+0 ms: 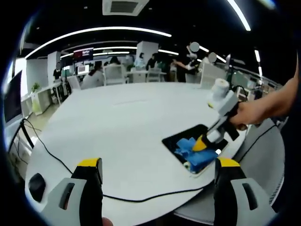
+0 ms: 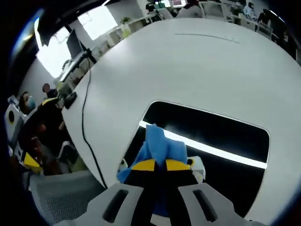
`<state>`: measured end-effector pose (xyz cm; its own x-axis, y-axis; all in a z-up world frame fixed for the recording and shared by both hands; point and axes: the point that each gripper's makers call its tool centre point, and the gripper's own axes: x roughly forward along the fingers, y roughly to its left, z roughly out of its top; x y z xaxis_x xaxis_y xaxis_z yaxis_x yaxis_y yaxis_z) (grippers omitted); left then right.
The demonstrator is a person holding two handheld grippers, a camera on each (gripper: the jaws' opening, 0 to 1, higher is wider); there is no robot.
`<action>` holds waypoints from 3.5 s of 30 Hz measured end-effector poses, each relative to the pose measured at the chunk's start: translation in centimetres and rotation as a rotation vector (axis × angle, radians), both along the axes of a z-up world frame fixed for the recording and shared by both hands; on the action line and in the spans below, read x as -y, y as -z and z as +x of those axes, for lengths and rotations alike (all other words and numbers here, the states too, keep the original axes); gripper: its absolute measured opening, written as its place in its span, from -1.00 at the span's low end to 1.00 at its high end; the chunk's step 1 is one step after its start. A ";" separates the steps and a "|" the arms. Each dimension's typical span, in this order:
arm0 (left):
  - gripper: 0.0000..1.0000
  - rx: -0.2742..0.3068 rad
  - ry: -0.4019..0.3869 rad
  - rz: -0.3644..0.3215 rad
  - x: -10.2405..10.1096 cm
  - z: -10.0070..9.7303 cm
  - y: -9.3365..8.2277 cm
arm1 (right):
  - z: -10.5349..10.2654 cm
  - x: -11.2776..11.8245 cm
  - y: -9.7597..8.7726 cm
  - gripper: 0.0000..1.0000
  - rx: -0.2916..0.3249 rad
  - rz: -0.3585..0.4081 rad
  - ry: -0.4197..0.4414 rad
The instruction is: Wipe the mirror surface with the cleaning cloth until all visible marks leave the cleaned area.
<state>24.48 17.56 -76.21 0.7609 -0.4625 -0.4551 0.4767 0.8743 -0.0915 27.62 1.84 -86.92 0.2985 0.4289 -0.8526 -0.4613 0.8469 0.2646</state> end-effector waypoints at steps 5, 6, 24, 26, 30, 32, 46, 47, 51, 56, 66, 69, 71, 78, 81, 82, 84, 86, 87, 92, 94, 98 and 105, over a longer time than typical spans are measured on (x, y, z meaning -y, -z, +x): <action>0.99 0.006 0.008 -0.005 0.3 0.2 -0.1 | -0.5 0.1 -0.1 -0.98 -0.005 0.030 0.065; 0.99 0.005 0.010 -0.005 0.4 0.2 0.0 | -0.8 0.1 -0.1 -0.98 -0.008 0.022 0.046; 0.99 -0.004 0.024 0.004 0.5 -0.1 0.2 | -4.1 0.5 -0.1 -0.98 -0.072 0.030 0.015; 0.99 -0.005 0.025 0.006 0.5 -0.2 0.2 | -4.1 0.5 -0.1 -0.98 -0.061 0.029 0.006; 0.99 -0.004 0.020 0.007 0.3 -0.2 0.2 | -4.0 0.5 -0.1 -0.98 -0.061 0.026 -0.003; 0.99 -0.002 0.018 0.006 0.3 -0.2 0.1 | -4.0 0.5 -0.1 -0.98 -0.063 0.025 -0.008; 0.99 -0.005 0.010 0.003 0.3 -0.2 0.2 | -3.5 0.5 -0.2 -0.98 -0.080 0.042 0.002; 0.99 -0.005 0.009 0.003 0.3 -0.2 0.1 | -3.5 0.5 -0.2 -0.98 -0.080 0.041 -0.001; 0.99 -0.003 0.005 -0.002 0.4 0.0 0.1 | -3.5 1.1 -0.3 -0.98 -0.087 0.041 0.002; 0.99 -0.006 0.003 -0.006 0.6 0.1 0.2 | -3.4 1.9 -0.2 -0.98 -0.095 0.053 0.018; 0.99 -0.007 0.015 -0.016 1.4 0.4 0.3 | -3.3 2.7 -0.2 -0.98 -0.098 0.052 0.025; 0.99 -0.008 0.014 -0.014 1.3 0.5 0.3 | -3.2 3.3 -0.2 -0.98 -0.099 0.053 0.033; 0.99 -0.010 0.013 -0.014 1.2 0.5 0.4 | -3.2 3.6 -0.2 -0.98 -0.104 0.055 0.039; 0.99 -0.021 0.021 -0.019 1.5 0.4 1.0 | -3.1 4.1 -0.1 -0.97 -0.103 0.042 0.029; 0.99 -0.020 0.029 -0.024 1.9 0.6 1.0 | -3.1 4.1 -0.1 -0.98 -0.100 0.035 0.029; 0.99 -0.019 0.030 -0.026 2.0 0.7 0.9 | -3.1 4.1 -0.1 -0.98 -0.102 0.034 0.033; 0.99 -0.017 0.030 -0.030 2.1 0.7 0.9 | -3.0 4.1 0.0 -0.98 -0.106 0.033 0.041; 0.99 -0.016 0.028 -0.038 2.1 0.7 0.8 | -2.7 4.2 -0.1 -0.98 -0.092 0.027 0.046; 0.99 -0.016 0.027 -0.040 2.1 0.7 0.8 | -2.4 4.2 0.0 -0.98 -0.092 0.026 0.047; 0.99 -0.020 0.023 -0.034 1.6 0.3 1.0 | -1.6 4.1 0.0 -0.98 -0.106 0.041 0.052; 0.99 -0.023 0.017 -0.032 1.3 0.1 1.1 | -1.0 4.0 0.0 -0.98 -0.114 0.050 0.054; 0.99 -0.027 0.012 -0.027 0.9 -0.1 1.2 | 0.2 3.9 0.0 -0.98 -0.099 0.043 0.048; 0.99 -0.031 0.007 -0.020 0.7 -0.4 1.3 | 2.5 3.5 -0.1 -0.98 -0.088 0.022 0.034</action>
